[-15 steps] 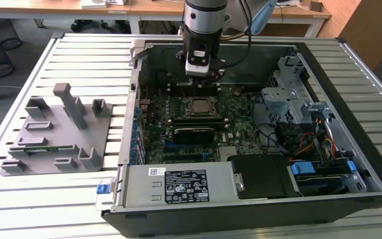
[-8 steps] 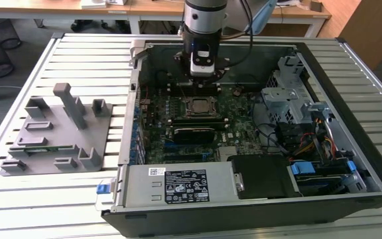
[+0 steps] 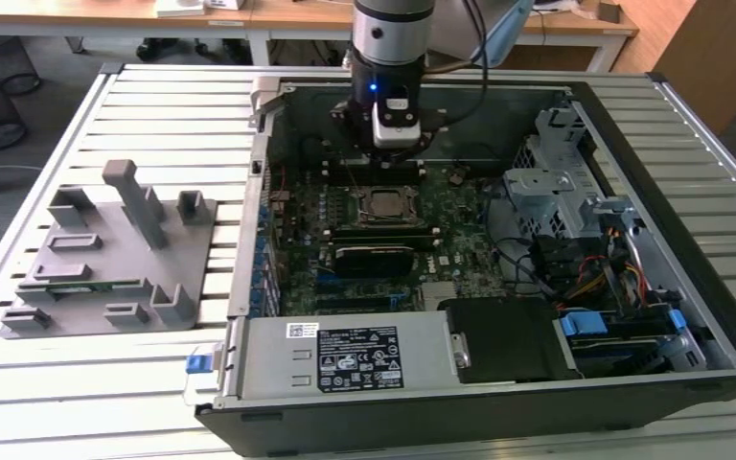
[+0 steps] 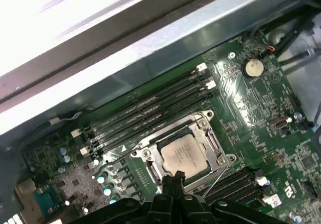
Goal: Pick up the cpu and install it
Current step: 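Install the first cpu locking lever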
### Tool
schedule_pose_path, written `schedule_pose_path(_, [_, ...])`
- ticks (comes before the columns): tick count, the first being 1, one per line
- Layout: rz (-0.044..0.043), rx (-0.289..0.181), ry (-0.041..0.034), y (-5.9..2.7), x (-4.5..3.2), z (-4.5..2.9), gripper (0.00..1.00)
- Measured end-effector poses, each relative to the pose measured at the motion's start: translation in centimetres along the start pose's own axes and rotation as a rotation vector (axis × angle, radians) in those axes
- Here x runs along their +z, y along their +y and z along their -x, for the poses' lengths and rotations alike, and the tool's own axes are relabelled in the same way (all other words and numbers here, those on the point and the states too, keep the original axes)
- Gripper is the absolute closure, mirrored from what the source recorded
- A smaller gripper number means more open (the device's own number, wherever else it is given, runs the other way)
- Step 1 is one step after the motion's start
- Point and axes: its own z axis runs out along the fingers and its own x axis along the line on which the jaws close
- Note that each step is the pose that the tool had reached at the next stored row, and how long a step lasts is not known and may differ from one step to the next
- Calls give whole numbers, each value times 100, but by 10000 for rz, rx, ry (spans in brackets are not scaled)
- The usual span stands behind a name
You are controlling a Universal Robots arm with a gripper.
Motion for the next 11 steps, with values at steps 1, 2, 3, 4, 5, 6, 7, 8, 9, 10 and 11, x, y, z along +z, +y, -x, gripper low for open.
schedule_pose_path(1, [-1, -180, -2, 0, 0, 0, 89])
schedule_pose_path(2, [-2, -358, -4, 0, 0, 0, 89])
schedule_pose_path(3, [-3, -540, -6, 0, 0, 0, 89])
schedule_pose_path(4, [-4, -718, -7, 0, 0, 0, 89])
schedule_pose_path(5, [-4, -899, -9, 0, 1, 0, 89])
schedule_pose_path(6, [-5, -1089, -11, 0, 1, 0, 89])
schedule_pose_path(7, [-6, -1271, -12, -1, 0, -1, 89])
schedule_pose_path(8, [-8, -1435, -14, -1, 0, -2, 89])
schedule_pose_path(9, [-9, -1566, -16, -2, 0, -5, 89])
schedule_pose_path(10, [-10, -1643, -17, -8, 1, -17, 89])
schedule_pose_path(11, [-11, -1663, -17, -22, 1, -41, 89])
